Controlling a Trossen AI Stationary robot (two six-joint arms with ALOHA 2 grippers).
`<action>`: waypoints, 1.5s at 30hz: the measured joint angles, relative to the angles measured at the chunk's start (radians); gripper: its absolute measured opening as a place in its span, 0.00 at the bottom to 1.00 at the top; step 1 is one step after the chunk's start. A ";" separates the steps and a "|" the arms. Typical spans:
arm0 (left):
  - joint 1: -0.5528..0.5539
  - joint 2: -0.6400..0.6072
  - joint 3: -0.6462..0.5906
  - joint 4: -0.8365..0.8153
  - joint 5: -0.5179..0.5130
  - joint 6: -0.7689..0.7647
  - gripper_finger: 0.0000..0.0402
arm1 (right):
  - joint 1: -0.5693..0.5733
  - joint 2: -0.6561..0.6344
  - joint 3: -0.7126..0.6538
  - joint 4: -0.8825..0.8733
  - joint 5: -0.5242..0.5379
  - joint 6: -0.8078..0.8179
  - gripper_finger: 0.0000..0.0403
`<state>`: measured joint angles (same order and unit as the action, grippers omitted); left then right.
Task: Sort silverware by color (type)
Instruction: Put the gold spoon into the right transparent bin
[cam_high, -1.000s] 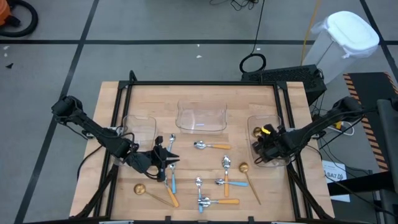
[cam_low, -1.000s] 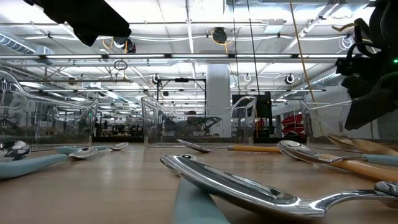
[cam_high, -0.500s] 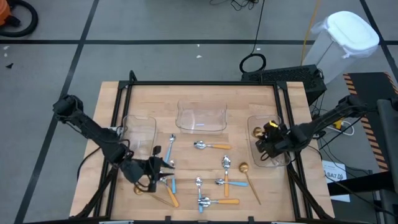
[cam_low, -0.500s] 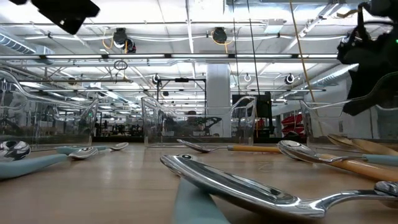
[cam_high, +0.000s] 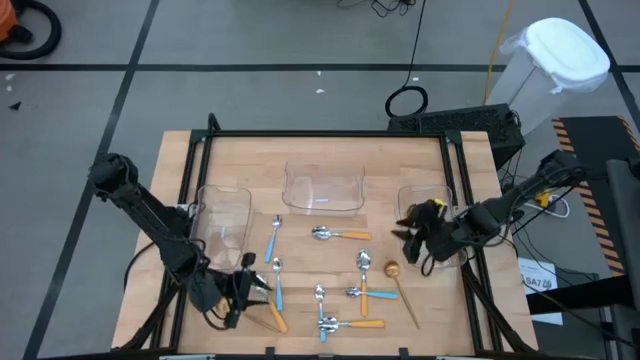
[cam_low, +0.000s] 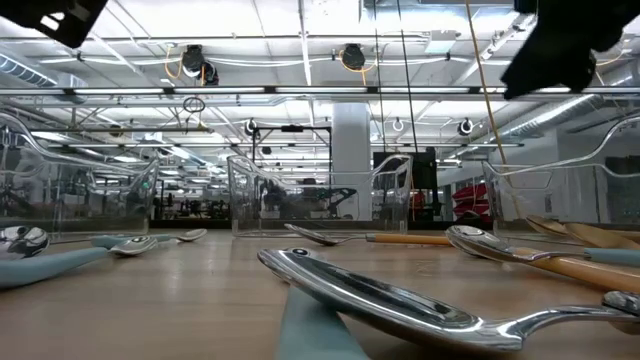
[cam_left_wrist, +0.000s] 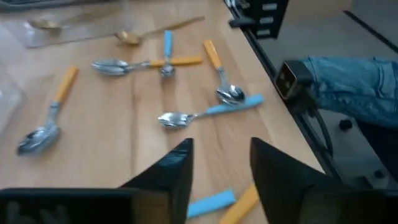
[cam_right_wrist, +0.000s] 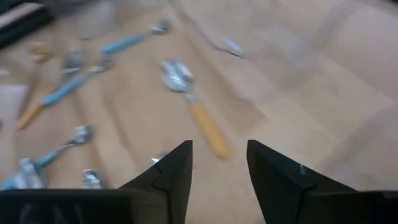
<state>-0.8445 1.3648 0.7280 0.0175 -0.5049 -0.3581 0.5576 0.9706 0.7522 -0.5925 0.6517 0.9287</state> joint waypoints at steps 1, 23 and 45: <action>-0.005 0.032 0.026 -0.025 0.001 -0.005 0.46 | 0.012 0.018 0.003 0.046 0.008 -0.037 0.37; -0.151 0.582 0.782 -0.943 0.195 -0.279 0.64 | 0.293 0.470 0.157 0.644 0.039 -0.337 0.37; -0.187 0.581 0.564 -0.924 0.152 -0.325 0.45 | 0.403 0.807 0.692 0.317 0.056 -0.564 0.37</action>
<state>-1.0317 1.9461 1.2921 -0.9065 -0.3527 -0.6827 0.9607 1.7773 1.4445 -0.2756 0.7077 0.3649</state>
